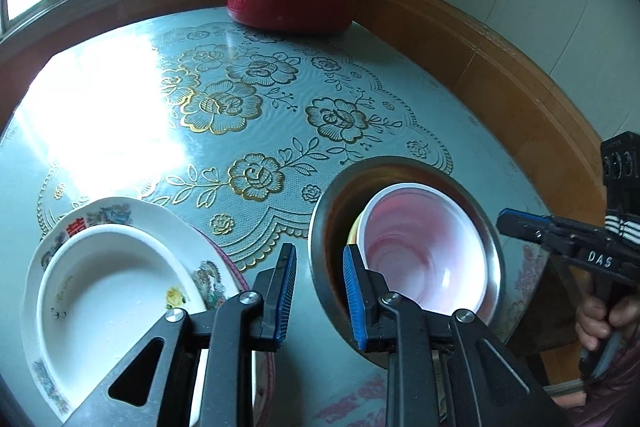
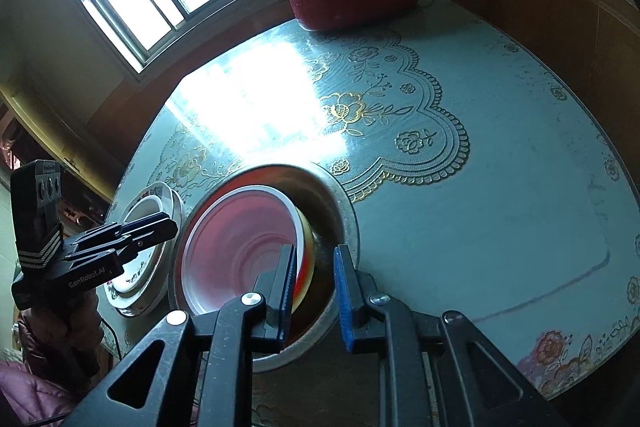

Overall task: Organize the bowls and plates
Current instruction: 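Open the left tool to release the red bowl, then grasp the stainless steel bowl rim with the left tool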

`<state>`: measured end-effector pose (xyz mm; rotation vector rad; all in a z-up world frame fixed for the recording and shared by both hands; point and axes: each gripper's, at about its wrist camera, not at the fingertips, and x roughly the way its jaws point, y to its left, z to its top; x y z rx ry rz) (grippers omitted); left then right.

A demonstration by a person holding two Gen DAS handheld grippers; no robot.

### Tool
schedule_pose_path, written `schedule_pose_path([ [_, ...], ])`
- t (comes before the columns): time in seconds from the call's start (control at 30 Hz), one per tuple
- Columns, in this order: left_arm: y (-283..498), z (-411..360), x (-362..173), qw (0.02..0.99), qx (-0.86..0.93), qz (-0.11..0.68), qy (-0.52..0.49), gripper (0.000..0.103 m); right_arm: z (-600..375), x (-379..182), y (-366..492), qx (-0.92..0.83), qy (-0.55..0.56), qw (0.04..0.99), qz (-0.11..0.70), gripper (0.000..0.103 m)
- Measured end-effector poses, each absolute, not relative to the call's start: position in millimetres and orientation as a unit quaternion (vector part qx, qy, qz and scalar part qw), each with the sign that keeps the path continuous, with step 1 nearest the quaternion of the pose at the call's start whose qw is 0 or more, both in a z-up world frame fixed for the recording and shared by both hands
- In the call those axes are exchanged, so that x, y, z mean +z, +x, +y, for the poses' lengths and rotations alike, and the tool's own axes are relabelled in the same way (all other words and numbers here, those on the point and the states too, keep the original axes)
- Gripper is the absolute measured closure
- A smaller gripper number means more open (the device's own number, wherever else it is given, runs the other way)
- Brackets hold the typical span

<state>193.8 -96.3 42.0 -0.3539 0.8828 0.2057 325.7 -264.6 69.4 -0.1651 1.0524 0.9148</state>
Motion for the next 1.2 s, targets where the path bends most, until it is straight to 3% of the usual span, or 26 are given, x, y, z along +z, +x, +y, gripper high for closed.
schedule_pose_path([
  [0.13,196,-96,37,0.882,0.105,0.434,-0.154,0.079,-272,66,330,0.410,-0.069,0.764,0.493,0.077],
  [0.33,203,-101,26,0.876,0.096,0.450,-0.141,0.083,-270,48,329,0.392,-0.093,0.758,0.512,0.076],
  [0.4,205,-104,23,0.875,0.092,0.455,-0.137,0.084,-268,44,326,0.396,-0.102,0.757,0.509,0.080],
  [0.43,206,-105,21,0.874,0.092,0.457,-0.134,0.085,-266,43,323,0.400,-0.106,0.758,0.504,0.088],
  [0.97,230,-123,16,0.879,0.080,0.449,-0.136,0.084,-272,34,354,0.356,-0.100,0.788,0.492,0.090],
  [1.1,230,-122,14,0.878,0.079,0.449,-0.146,0.083,-270,29,352,0.358,-0.106,0.786,0.492,0.085],
  [1.2,228,-121,14,0.878,0.087,0.447,-0.146,0.074,-271,26,352,0.354,-0.101,0.789,0.493,0.082],
])
